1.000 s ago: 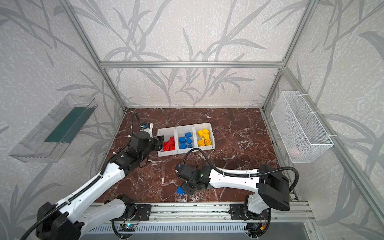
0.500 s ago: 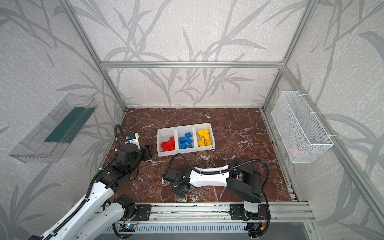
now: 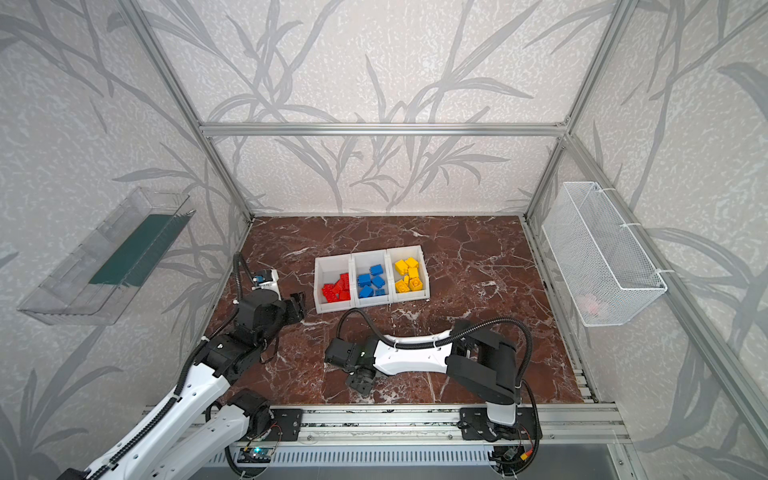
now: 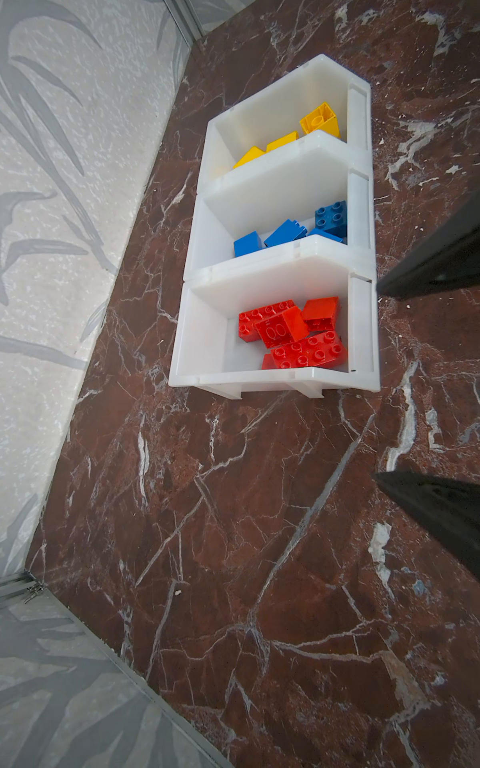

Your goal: Sort the legos into containers by color

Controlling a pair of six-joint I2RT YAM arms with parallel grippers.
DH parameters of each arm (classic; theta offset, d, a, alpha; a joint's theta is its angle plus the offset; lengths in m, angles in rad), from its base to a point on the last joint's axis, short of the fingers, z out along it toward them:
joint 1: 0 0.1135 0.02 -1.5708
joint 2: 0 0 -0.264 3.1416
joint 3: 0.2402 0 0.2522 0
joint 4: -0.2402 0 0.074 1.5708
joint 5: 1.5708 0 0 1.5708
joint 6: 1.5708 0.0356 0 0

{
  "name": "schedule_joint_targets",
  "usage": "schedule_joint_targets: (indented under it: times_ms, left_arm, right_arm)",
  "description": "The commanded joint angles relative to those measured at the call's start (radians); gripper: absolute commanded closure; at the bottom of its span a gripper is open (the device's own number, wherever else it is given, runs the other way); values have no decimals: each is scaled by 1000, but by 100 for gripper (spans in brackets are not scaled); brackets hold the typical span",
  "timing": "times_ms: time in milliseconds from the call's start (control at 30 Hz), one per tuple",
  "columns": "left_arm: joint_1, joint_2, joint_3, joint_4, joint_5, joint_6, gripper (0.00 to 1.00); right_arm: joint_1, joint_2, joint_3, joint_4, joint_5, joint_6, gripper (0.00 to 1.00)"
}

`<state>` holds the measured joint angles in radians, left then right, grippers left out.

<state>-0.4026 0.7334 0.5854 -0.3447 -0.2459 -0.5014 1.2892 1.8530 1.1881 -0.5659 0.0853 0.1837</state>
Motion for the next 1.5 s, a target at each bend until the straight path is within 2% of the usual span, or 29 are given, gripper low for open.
schedule_joint_targets:
  times_ms: [0, 167, 300, 400, 533, 567, 733, 800, 967, 1067, 1167, 1300, 1467]
  left_arm:
    - [10, -21, -18, -2, -29, -17, 31]
    - [10, -38, -44, 19, -28, -23, 31]
    - [11, -49, -58, 30, -23, -25, 31]
    - [11, -56, -71, 41, -15, -26, 31]
    - [14, -60, -77, 43, -9, -16, 31]
    - [15, -61, -78, 40, -10, -13, 31]
    - [15, -76, -90, 45, -33, -1, 30]
    - [17, -80, -102, 58, -42, -1, 30]
    - [16, -78, -122, 99, -70, 2, 29]
    - [18, -72, -124, 131, -103, 42, 28]
    - [19, -50, -126, 187, -169, 114, 25]
    - [29, 5, -147, 318, -284, 202, 20]
    - [50, 84, -197, 477, -313, 293, 17]
  right_arm:
    - [-34, -7, 68, -68, 68, -50, 73]
    - [-188, -30, 212, -84, 73, -140, 73]
    - [-316, 37, 377, -82, 124, -171, 72]
    - [-391, 127, 495, -97, 154, -158, 72]
    - [-482, 232, 618, -129, 128, -88, 72]
    - [-496, 245, 632, -129, 122, -74, 69]
    - [-524, 252, 644, -118, 106, -45, 41]
    - [-524, 240, 636, -113, 108, -49, 37]
    - [-526, 183, 606, -104, 117, -57, 35]
    - [-529, 106, 555, -66, 126, -63, 34]
    - [-543, -30, 421, 45, 143, -80, 34]
    - [-602, -328, 52, 366, 221, -89, 27]
    - [-769, -639, -418, 684, 299, -62, 15]
